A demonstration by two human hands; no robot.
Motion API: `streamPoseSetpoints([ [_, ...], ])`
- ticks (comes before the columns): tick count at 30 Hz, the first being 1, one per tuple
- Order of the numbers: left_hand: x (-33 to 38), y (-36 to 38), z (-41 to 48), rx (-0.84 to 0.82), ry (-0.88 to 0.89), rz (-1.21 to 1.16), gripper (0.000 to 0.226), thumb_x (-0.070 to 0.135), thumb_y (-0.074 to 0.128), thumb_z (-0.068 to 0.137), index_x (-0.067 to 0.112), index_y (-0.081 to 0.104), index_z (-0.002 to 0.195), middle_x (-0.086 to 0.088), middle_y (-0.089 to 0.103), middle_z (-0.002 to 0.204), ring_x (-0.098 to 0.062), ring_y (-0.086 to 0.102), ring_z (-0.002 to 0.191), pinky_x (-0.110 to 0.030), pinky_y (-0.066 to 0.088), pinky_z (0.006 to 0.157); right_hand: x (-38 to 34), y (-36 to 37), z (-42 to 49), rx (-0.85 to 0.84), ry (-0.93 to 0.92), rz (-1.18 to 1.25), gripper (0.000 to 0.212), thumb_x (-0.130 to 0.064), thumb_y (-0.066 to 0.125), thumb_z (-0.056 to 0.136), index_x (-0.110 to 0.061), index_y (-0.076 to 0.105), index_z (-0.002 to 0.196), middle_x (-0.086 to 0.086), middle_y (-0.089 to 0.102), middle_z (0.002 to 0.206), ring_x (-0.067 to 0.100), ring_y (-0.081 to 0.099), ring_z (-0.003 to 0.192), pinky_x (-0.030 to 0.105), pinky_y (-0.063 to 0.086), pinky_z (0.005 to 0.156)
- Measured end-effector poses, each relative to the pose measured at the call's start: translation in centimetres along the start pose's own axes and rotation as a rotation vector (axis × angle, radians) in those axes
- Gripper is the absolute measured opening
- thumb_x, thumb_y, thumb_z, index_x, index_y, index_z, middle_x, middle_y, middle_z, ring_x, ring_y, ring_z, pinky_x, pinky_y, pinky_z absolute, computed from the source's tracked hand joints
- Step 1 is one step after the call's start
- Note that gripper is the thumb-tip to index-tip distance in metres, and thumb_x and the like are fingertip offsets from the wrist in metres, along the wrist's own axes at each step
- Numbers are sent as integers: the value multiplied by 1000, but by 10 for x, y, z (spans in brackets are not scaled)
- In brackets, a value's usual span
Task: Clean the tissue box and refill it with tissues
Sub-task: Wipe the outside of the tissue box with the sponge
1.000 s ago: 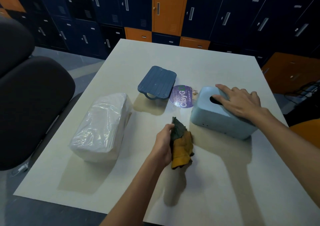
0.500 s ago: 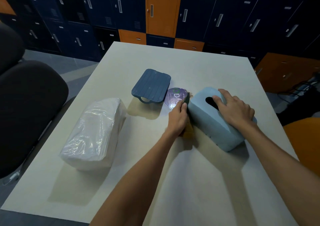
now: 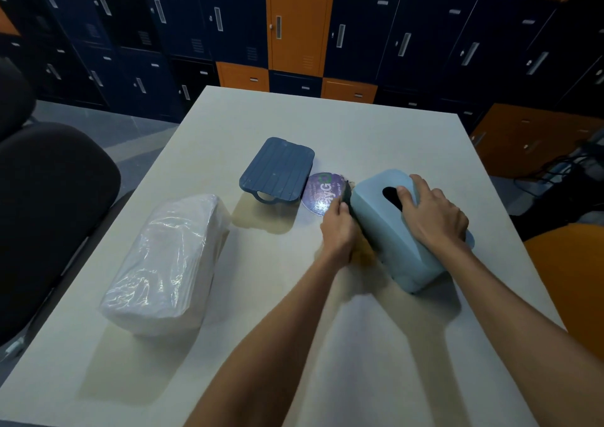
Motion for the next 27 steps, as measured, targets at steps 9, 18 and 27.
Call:
streamPoseSetpoints([
  [9, 1, -4, -46, -67, 266, 90, 52, 7, 33, 101, 30, 35, 147, 2, 53, 138, -15, 51, 119, -12, 34, 91, -2, 0, 1, 1, -4, -11, 53, -55, 20, 98, -29, 28, 145, 15, 54, 125, 38, 55, 105, 43, 41, 85],
  [18, 46, -1, -14, -25, 303, 64, 52, -3, 30, 95, 21, 54, 134, 2, 60, 127, -3, 50, 106, 4, 31, 83, -4, 0, 0, 1, -5, -9, 53, -54, 21, 99, -29, 27, 145, 15, 53, 127, 38, 55, 107, 45, 41, 88],
  [27, 5, 23, -76, 1, 500, 16, 57, -2, 35, 97, 23, 33, 149, 4, 34, 153, -8, 32, 141, -28, 28, 115, -1, 1, 1, -8, 6, 2, 54, -55, 20, 98, -31, 26, 146, 15, 52, 130, 39, 53, 109, 44, 38, 90],
])
Point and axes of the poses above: each hand's wrist, its own z-axis towards the middle knuckle, its own y-axis out of the palm, x = y × z, the point moved 5 cm from there along z, towards the middle knuckle
